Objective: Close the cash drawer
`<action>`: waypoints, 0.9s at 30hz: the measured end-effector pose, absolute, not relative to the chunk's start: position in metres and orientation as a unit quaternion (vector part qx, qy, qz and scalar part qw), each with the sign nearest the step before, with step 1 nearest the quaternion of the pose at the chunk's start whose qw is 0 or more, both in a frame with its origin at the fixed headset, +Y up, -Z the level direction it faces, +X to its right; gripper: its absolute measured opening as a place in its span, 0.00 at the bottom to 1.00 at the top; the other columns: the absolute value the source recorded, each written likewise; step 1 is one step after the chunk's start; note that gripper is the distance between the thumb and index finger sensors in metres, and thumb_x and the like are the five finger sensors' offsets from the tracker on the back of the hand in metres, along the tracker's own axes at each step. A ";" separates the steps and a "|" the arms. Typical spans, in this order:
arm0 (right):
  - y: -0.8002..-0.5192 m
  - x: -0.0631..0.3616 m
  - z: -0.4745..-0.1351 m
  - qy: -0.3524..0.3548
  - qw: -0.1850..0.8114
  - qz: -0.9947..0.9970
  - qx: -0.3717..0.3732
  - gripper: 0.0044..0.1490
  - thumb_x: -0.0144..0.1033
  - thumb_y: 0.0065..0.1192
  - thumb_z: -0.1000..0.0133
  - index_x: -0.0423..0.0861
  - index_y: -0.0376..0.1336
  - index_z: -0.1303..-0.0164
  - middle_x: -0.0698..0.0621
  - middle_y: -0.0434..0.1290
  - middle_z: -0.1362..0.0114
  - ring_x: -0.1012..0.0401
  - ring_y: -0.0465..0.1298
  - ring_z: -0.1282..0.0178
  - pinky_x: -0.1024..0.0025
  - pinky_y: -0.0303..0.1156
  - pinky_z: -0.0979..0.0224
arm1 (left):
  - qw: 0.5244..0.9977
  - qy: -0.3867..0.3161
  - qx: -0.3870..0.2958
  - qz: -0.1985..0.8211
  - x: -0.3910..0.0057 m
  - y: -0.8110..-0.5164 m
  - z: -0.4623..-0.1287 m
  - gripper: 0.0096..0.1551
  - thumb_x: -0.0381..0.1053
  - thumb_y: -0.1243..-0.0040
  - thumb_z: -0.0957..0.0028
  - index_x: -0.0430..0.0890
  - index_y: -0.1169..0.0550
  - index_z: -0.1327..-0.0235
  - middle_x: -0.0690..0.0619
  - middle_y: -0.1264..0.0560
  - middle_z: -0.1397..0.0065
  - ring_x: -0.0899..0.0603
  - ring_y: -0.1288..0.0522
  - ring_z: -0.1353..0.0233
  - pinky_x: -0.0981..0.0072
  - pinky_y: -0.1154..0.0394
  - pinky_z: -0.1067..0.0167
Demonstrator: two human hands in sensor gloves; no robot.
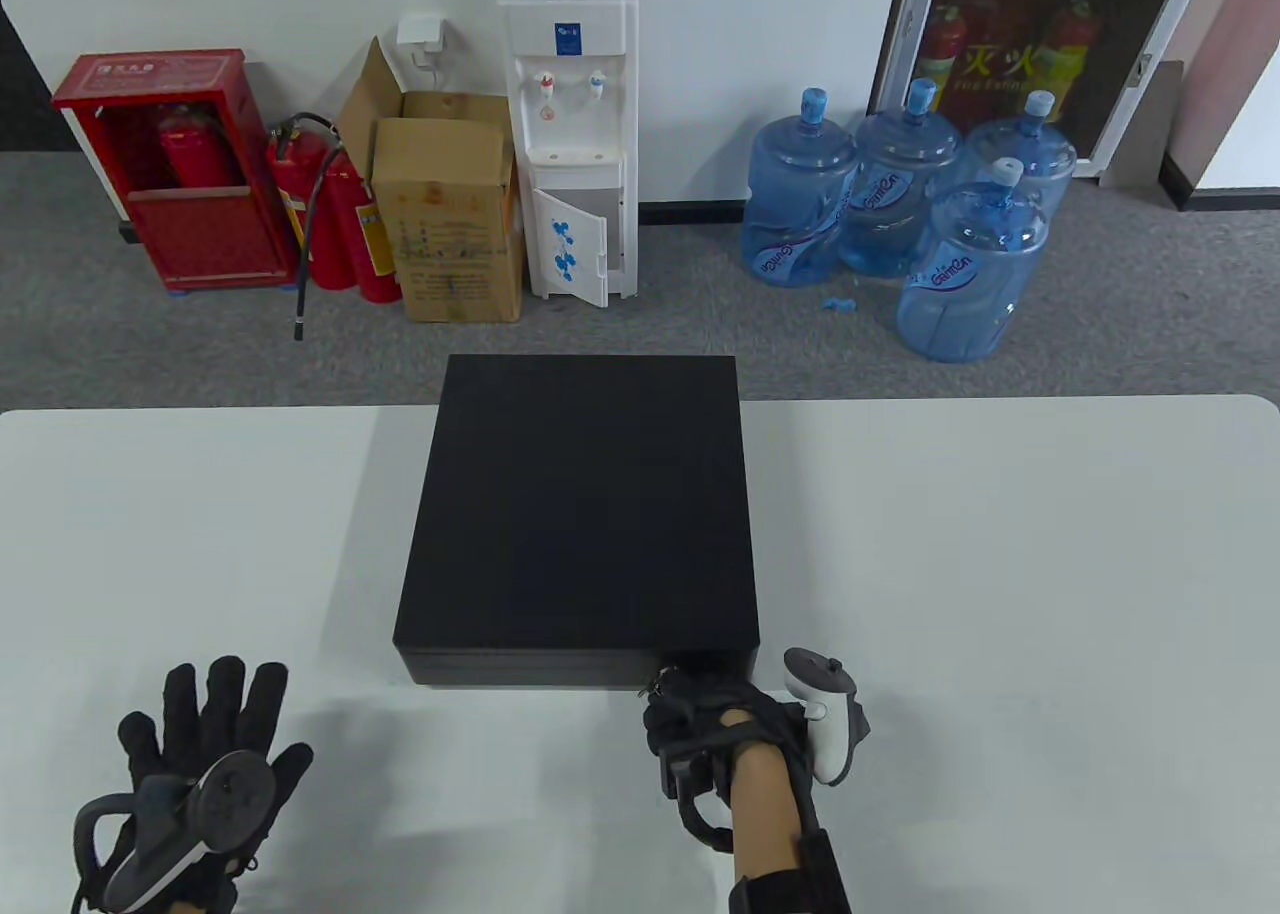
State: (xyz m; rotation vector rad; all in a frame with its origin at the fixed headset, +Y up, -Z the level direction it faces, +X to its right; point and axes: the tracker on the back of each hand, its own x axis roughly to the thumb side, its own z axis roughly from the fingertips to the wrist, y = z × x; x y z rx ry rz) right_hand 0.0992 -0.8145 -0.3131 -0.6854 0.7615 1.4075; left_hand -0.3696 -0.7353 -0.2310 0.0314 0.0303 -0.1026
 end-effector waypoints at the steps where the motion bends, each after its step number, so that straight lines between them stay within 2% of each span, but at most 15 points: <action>1: -0.817 0.098 -0.312 0.341 0.659 0.599 -0.301 0.19 0.50 0.66 0.52 0.56 0.79 0.58 0.55 0.84 0.45 0.66 0.88 0.66 0.68 0.86 0.58 | 0.998 0.015 0.016 -0.051 -0.370 -0.735 -0.231 0.47 0.74 0.65 0.44 0.63 0.60 0.15 0.43 0.54 0.06 0.28 0.59 0.11 0.24 0.56 0.25; 9: -0.812 0.094 -0.306 0.326 0.643 0.626 -0.298 0.22 0.52 0.60 0.51 0.57 0.77 0.55 0.56 0.82 0.45 0.67 0.88 0.67 0.70 0.85 0.60 | 0.998 0.008 0.019 -0.051 -0.370 -0.736 -0.230 0.47 0.74 0.65 0.44 0.62 0.60 0.15 0.44 0.53 0.06 0.28 0.58 0.11 0.24 0.56 0.25; 20: -0.812 0.097 -0.299 0.323 0.639 0.637 -0.286 0.23 0.51 0.59 0.49 0.58 0.75 0.50 0.56 0.82 0.44 0.65 0.88 0.64 0.68 0.85 0.57 | 0.998 0.003 0.015 -0.055 -0.369 -0.738 -0.230 0.47 0.74 0.64 0.44 0.62 0.60 0.15 0.44 0.53 0.06 0.28 0.58 0.11 0.24 0.56 0.25; 27: -0.795 0.113 -0.290 0.308 0.634 0.658 -0.266 0.26 0.51 0.61 0.50 0.54 0.74 0.45 0.53 0.83 0.44 0.63 0.88 0.63 0.65 0.84 0.56 | 0.998 0.005 0.018 -0.054 -0.369 -0.737 -0.230 0.47 0.74 0.64 0.44 0.63 0.60 0.15 0.44 0.53 0.06 0.28 0.58 0.11 0.24 0.56 0.25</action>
